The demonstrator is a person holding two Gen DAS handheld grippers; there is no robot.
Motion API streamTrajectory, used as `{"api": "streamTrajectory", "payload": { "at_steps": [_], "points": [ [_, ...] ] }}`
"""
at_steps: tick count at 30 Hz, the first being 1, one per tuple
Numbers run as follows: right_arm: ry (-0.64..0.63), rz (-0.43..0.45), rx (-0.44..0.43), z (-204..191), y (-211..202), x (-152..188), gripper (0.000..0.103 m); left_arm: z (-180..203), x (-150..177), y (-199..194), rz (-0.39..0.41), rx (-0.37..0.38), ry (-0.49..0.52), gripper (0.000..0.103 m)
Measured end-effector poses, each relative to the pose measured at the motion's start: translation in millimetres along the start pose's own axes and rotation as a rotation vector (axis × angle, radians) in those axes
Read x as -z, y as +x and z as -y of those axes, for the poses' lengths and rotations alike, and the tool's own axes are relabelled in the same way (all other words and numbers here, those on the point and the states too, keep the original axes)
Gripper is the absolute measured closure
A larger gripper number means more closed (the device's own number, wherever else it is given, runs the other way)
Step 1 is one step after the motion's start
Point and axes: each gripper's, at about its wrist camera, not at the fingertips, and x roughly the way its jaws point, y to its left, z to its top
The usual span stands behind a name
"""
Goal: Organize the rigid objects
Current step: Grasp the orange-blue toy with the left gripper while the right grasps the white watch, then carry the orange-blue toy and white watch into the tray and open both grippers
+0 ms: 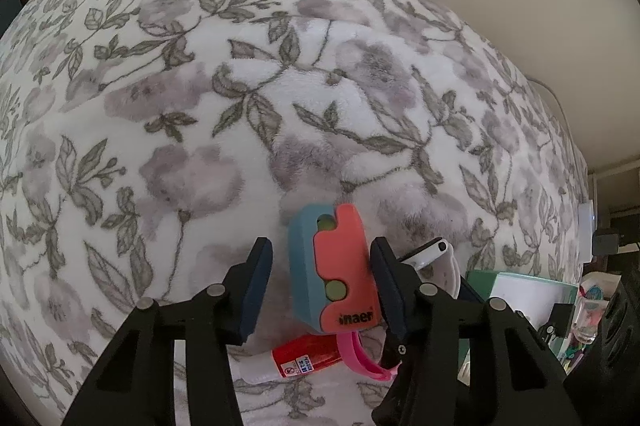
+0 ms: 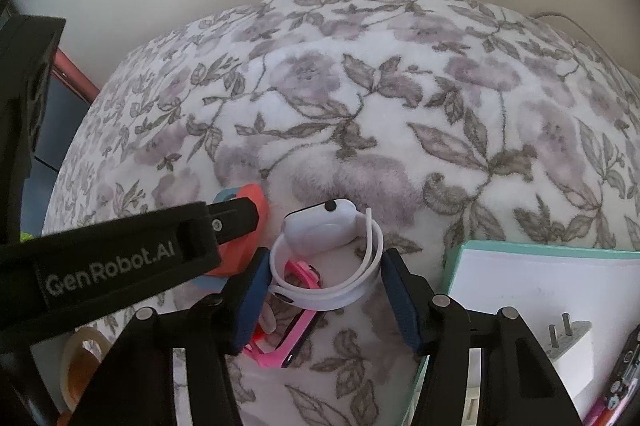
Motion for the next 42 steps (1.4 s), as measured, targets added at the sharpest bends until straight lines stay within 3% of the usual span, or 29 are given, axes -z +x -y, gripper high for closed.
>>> {"api": "streamTrajectory", "payload": {
  "at_steps": [10,14,19,22,27,42],
  "points": [
    [0.015,-0.001,0.0,5.3,-4.2,1.3,0.044,0.7,-1.6,-1.1,0.006,-0.015,0.021,0.05],
    [0.013,-0.001,-0.001,5.8,-5.7,2.2,0.044,0.4,-2.7,3.9,-0.017,-0.001,0.021,0.044],
    [0.014,-0.001,-0.005,6.2,-6.5,2.5,0.044,2.2,-2.0,3.9,-0.007,-0.023,0.039,0.044],
    [0.014,0.0,-0.005,6.1,-6.9,2.5,0.044,2.0,-1.9,5.1,-0.01,-0.023,0.04,0.057],
    [0.014,0.004,-0.006,6.9,-10.1,2.7,0.045,2.2,-1.1,3.7,0.0,-0.03,0.043,0.058],
    [0.043,0.06,0.002,18.9,-63.2,14.0,0.045,6.8,14.9,-57.9,0.1,-0.042,0.036,0.058]
  ]
}}
